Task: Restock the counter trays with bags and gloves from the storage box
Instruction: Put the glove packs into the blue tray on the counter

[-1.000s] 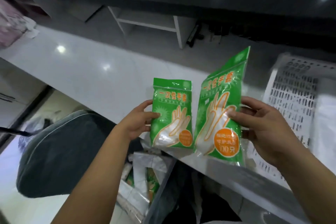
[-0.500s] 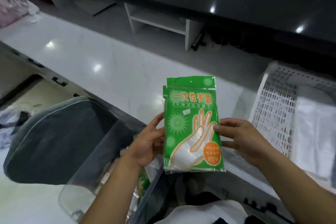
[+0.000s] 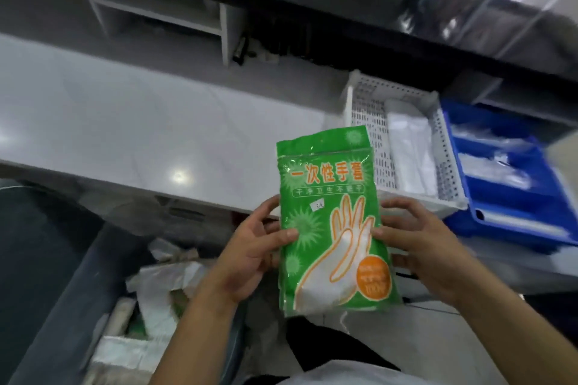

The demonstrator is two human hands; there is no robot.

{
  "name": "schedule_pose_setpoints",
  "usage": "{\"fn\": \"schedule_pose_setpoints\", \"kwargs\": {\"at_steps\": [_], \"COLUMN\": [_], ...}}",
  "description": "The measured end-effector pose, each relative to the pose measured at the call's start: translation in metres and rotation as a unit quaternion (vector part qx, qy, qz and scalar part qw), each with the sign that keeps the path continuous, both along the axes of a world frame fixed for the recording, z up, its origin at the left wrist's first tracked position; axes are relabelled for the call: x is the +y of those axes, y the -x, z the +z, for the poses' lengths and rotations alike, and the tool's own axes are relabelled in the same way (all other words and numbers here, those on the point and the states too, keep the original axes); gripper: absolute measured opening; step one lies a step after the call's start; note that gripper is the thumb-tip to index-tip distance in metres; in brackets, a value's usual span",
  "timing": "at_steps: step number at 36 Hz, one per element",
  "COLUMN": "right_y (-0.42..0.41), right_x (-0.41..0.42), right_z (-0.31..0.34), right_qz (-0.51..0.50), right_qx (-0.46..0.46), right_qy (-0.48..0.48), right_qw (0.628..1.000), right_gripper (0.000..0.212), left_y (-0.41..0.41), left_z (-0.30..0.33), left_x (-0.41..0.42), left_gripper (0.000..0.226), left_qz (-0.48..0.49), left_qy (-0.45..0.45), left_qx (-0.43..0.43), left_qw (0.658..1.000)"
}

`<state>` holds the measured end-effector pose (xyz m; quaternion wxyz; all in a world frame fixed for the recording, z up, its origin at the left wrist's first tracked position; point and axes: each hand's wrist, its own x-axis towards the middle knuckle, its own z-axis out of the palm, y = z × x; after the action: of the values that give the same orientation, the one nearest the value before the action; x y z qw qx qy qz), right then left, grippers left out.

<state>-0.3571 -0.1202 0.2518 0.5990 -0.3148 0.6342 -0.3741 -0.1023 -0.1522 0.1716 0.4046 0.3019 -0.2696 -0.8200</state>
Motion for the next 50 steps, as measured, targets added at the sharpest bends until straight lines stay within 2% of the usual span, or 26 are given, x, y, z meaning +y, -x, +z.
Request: {"fn": "schedule_pose_setpoints", "kwargs": {"at_steps": [2,4,6,12,16,21,26,35,40,46,50], "right_y": [0.016,0.032,0.046,0.087,0.128,0.212,0.298,0.412,0.433,0.444,0.453], "right_x": [0.011,0.022,0.031,0.059,0.067,0.07,0.077,0.075,0.068,0.056,0.041], "right_z": [0.006,0.012,0.013,0.006,0.006,0.024,0.025,0.017,0.029,0.041,0.05], "right_qz": [0.022,0.039,0.03,-0.017,-0.029,-0.012,0.006,0.022,0.015,-0.049,-0.087], "right_qx": [-0.021,-0.039,-0.055,-0.148,-0.136,-0.117,-0.106,-0.205,-0.116,-0.065,-0.025], "right_qy": [-0.028,-0.043,-0.037,-0.002,0.014,0.059,0.092,0.101,0.13,0.197,0.235], "right_qw": [0.999,0.998,0.997,0.989,0.99,0.991,0.99,0.973,0.985,0.977,0.968], "right_gripper": [0.05,0.042,0.036,0.043,0.05,0.032,0.039,0.051,0.041,0.023,0.025], "left_y": [0.014,0.029,0.044,0.085,0.128,0.206,0.29,0.397,0.432,0.459,0.479], "left_z": [0.004,0.013,0.023,0.043,0.055,0.069,0.078,0.085,0.09,0.097,0.1], "left_x": [0.0,0.001,0.002,0.003,0.005,0.005,0.008,0.017,0.008,-0.018,-0.041], "left_gripper": [0.068,0.07,0.072,0.066,0.07,0.07,0.074,0.074,0.07,0.071,0.067], "left_qz": [-0.023,-0.049,-0.067,-0.098,-0.113,-0.116,-0.105,-0.089,-0.1,-0.113,-0.101], "left_qy": [0.004,0.024,0.037,0.059,0.085,0.117,0.155,0.179,0.196,0.234,0.253], "left_qx": [0.025,0.028,0.014,-0.025,-0.046,-0.061,-0.1,-0.12,-0.137,-0.151,-0.159], "left_qw": [0.999,0.998,0.997,0.993,0.989,0.984,0.977,0.972,0.966,0.954,0.949]}}
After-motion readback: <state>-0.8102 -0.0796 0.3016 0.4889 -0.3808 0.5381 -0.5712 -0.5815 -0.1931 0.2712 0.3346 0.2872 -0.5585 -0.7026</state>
